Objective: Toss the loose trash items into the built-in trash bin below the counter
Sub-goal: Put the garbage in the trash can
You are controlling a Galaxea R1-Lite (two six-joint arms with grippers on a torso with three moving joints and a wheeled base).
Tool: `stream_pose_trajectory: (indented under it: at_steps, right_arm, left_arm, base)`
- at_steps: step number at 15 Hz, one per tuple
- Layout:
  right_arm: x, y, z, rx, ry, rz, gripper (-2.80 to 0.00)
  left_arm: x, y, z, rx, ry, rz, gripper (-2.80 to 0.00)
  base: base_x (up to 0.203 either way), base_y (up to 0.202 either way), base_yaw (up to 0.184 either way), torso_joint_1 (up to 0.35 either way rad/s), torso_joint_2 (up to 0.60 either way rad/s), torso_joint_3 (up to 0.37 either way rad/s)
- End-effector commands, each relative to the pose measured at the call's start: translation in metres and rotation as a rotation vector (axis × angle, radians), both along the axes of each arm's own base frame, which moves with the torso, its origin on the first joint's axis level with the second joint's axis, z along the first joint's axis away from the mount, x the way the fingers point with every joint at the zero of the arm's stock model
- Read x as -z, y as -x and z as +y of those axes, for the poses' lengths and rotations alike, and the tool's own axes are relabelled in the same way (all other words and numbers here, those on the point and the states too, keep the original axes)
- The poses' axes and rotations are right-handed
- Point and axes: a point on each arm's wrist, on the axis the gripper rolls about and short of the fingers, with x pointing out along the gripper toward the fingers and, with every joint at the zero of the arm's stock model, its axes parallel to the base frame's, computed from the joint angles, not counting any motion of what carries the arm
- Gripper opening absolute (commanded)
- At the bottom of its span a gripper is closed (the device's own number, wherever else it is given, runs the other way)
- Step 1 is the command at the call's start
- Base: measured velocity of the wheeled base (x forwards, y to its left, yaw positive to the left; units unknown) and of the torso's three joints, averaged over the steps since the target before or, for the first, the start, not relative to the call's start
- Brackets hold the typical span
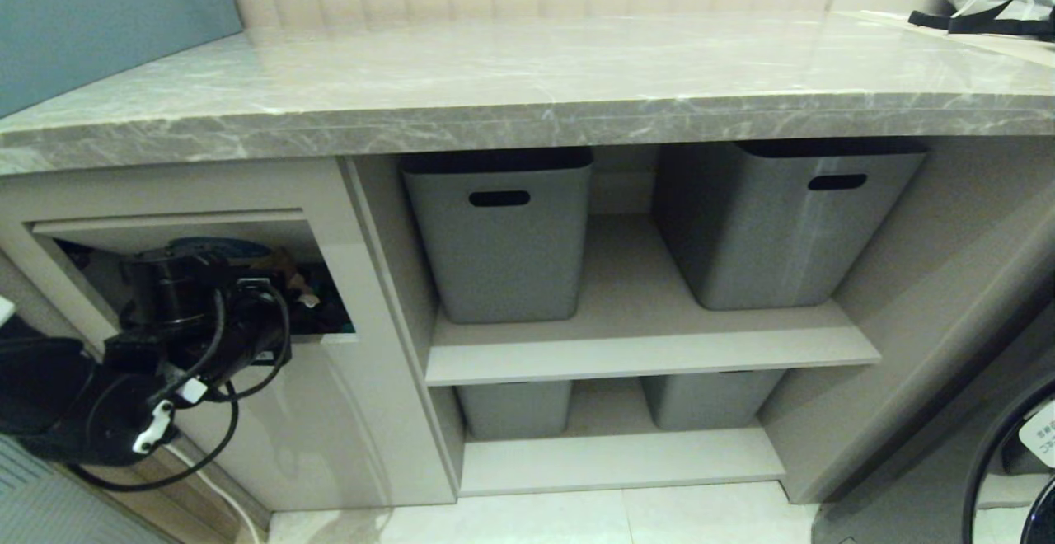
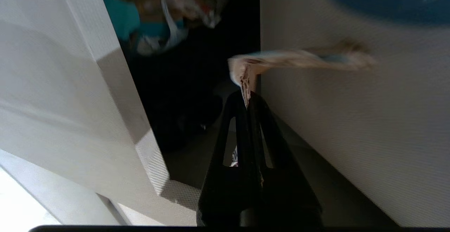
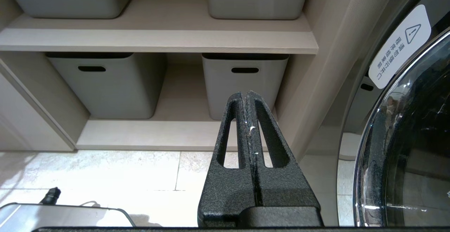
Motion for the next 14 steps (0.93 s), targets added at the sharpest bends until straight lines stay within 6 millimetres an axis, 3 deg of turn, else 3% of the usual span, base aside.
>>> stream_pose_trajectory:
  at_steps: [1,10,14]
  right_arm:
    - [0.000,0.000,0.000,-0.002,0.000,-0.001,-2.80]
    - [0.000,0.000,0.000,-0.002,0.000,-0.001,-2.80]
    - [0.000,0.000,0.000,-0.002,0.000,-0.001,-2.80]
  left_arm:
    - [0.009,-0.008,-0.007,0.009,0.017,0.015,-2.80]
    - [0.003,-0.029,-0.001,-0.099,0.176,-0.041,-2.80]
    - [0.004,-0.028,-0.001,-0.125,0.248,-0.042,-2.80]
  base:
    - [0.000,0.000,0.000,0.000,0.00,0.000]
    - [0.000,0.000,0.000,0.000,0.00,0.000]
    - [0.000,0.000,0.000,0.000,0.00,0.000]
